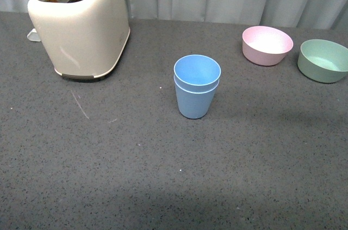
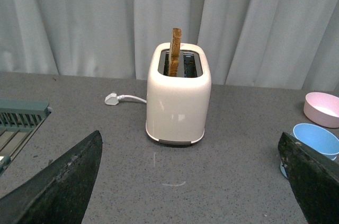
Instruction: Stack blue cups with both arms
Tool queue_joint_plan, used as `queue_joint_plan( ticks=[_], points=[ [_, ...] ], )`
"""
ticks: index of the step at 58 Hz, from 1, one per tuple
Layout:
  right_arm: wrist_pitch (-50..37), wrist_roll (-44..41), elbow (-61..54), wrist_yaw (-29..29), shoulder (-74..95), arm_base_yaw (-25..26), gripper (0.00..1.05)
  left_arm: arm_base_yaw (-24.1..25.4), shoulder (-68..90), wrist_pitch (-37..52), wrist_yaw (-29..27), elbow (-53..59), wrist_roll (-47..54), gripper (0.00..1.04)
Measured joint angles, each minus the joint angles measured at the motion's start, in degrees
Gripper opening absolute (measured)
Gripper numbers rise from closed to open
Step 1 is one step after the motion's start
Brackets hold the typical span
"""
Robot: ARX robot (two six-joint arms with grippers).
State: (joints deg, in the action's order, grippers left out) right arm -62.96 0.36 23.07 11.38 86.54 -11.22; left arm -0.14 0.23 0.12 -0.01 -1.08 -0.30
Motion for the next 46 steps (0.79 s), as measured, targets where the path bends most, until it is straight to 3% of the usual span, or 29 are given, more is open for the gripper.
queue_joint_plan(
  ticks=[3,17,36,40,46],
  points=[
    [-0.02,-0.20,-2.38,-1.07,-1.55,0.70,0.01,0.00,0.00,0.00,0.00,0.00,0.00,0.98],
    [-1.88,-0.37,-11.37,-4.04,-8.85,3.80,0.01,0.00,-0.02,-0.02,0.00,0.00,0.00,0.98],
    [5.92,-0.35,-18.03,-7.39,-23.52,6.88,0.01,0.00,-0.02,-0.02,0.00,0.00,0.00,0.98],
    [8.15,-0.37,-18.93,-10.75,-26.58,9.49,0.01,0.00,-0.02,-0.02,0.00,0.00,0.00,0.98],
    [11.65,-0.35,-20.13,-10.86,-31.34,11.04,0.01,0.00,-0.02,-0.02,0.00,0.00,0.00,0.98]
  ],
)
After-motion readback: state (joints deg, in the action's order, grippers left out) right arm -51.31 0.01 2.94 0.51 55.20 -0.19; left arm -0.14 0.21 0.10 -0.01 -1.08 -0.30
